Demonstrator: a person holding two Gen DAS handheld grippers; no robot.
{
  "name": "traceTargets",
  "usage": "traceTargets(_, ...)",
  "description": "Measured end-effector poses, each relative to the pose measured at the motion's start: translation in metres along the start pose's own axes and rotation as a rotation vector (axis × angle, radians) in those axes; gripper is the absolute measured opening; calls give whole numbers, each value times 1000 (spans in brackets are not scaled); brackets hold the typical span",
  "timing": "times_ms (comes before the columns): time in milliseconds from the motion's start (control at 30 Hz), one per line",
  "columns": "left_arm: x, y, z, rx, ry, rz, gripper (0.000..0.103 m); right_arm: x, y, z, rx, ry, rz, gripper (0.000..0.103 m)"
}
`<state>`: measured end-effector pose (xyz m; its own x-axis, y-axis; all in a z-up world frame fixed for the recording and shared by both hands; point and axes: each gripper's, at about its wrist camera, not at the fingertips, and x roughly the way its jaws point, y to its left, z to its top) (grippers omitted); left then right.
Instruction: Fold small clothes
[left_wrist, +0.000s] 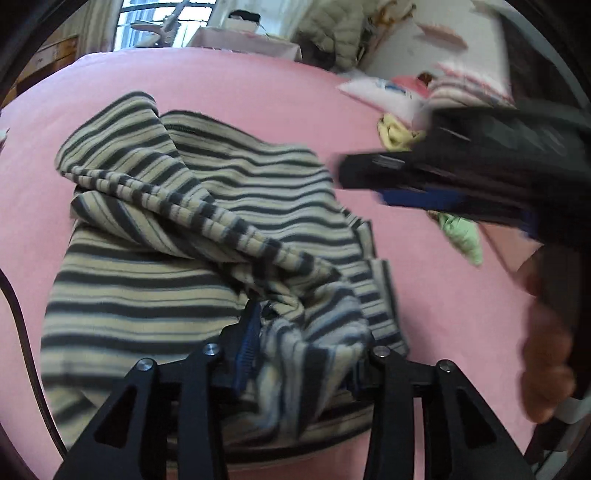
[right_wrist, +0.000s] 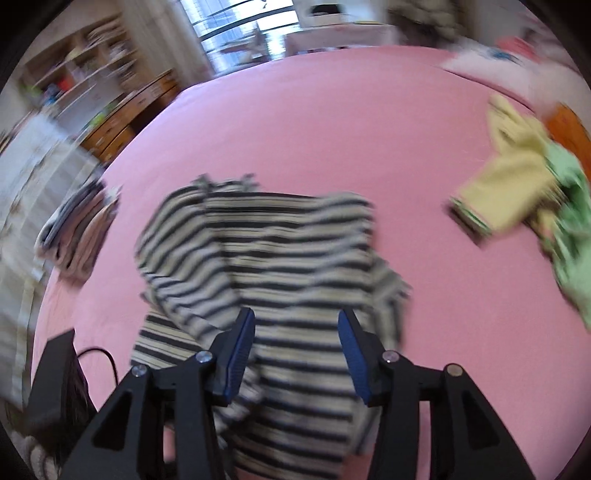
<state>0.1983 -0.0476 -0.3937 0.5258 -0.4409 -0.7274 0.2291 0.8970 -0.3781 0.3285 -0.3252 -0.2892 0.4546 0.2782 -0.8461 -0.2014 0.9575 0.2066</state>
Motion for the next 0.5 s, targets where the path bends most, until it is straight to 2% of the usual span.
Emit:
traceTargets(100, -15, 4, -8, -37, -30, -9, 39, 17, 33, 15, -119, 21, 37, 47)
traceTargets(267, -50, 23, -21, -70, -17, -31, 39, 32, 70, 21, -262, 65, 83, 47)
traceTargets(333, -64, 30, -25, -60, -12, -7, 40, 36, 81, 19, -301, 74, 88, 47)
traceTargets(367, -73, 36, -26, -60, -9, 8, 44, 38, 84, 19, -309, 78, 87, 47)
traceTargets(500, -100, 63, -23, -71, -8, 85, 48, 47, 89, 14, -291, 99, 94, 47)
